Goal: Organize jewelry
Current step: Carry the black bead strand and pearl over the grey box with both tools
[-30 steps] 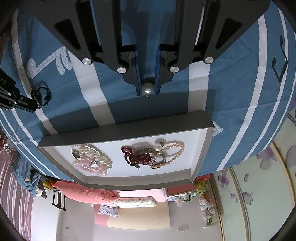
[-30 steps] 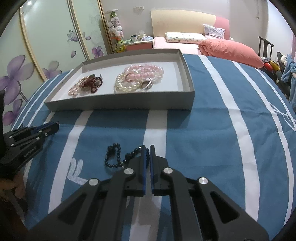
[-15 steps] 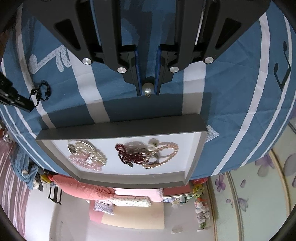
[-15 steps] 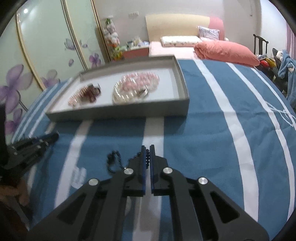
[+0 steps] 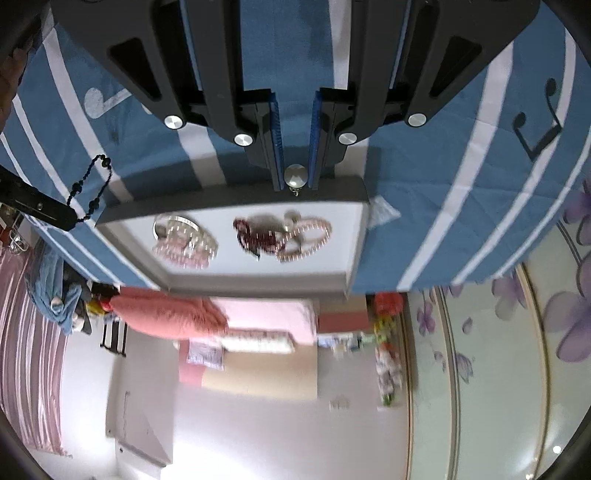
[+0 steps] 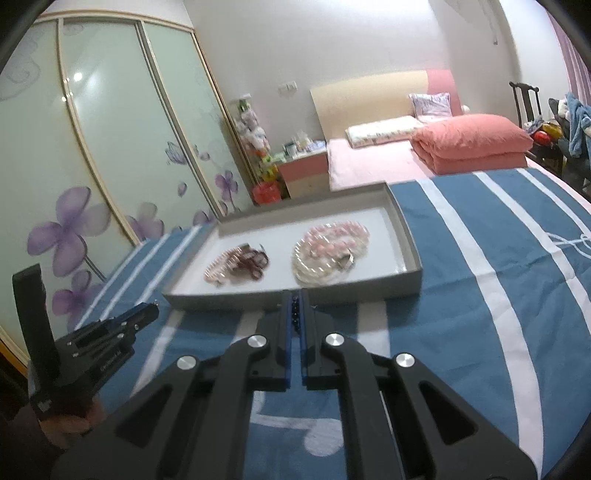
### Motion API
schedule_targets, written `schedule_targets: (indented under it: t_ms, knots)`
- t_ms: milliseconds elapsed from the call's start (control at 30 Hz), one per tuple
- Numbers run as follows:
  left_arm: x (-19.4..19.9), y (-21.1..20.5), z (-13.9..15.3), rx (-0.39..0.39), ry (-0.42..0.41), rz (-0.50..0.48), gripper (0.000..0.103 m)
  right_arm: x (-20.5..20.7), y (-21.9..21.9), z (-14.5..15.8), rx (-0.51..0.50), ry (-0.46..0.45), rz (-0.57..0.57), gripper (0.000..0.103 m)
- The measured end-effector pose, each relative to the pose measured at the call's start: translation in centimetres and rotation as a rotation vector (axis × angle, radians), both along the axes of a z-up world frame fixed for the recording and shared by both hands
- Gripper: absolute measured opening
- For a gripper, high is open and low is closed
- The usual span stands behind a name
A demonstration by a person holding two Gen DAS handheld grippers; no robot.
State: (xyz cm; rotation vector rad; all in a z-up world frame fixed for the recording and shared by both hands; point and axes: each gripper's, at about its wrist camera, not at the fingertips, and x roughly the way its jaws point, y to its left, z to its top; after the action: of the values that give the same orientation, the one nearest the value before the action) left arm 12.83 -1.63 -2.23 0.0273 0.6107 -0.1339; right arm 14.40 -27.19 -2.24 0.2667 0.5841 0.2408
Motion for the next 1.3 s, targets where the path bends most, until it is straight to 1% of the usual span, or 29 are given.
schedule_targets:
  t_ms: [167,333,667,767,867,1100,1300]
  knots:
    - [-1.5,0.1,1.5,0.002,-0.096,0.023,0.014,-1.3,1.0,1.7,-0.014,-0.087,-0.024,0.005]
    - [-2.8,0.1,2.7,-0.003,-0.176,0.044,0.014,-2.5,2.0,3.0,-0.041,-0.167,-0.049,0.005]
    - [-4.4,-0.1,3.9,-0.004,-0.268,0.054,0.014,-4.6,3.8,4.6,-0.125,-0.311,-0.121,0.005]
    - [-4.7,0.1,4.1,-0.009,-0.285,0.064,0.014,-5.2,4.3,4.9,-0.155,-0.351,-0.143,0.005]
    - [-4.7,0.1,4.0,-0.01,-0.291,0.069,0.014,-5.5,4.6,4.9,-0.174,-0.37,-0.15,0.005]
    - [-4.5,0.1,3.9,-0.017,-0.277,0.055,0.014,-5.5,4.8,4.9,-0.178,-0.371,-0.146,0.005]
    - [-3.1,-0.4,4.1,-0.015,-0.258,0.021,0.014,-4.6,4.6,5.0,-0.168,-0.364,-0.143,0.005]
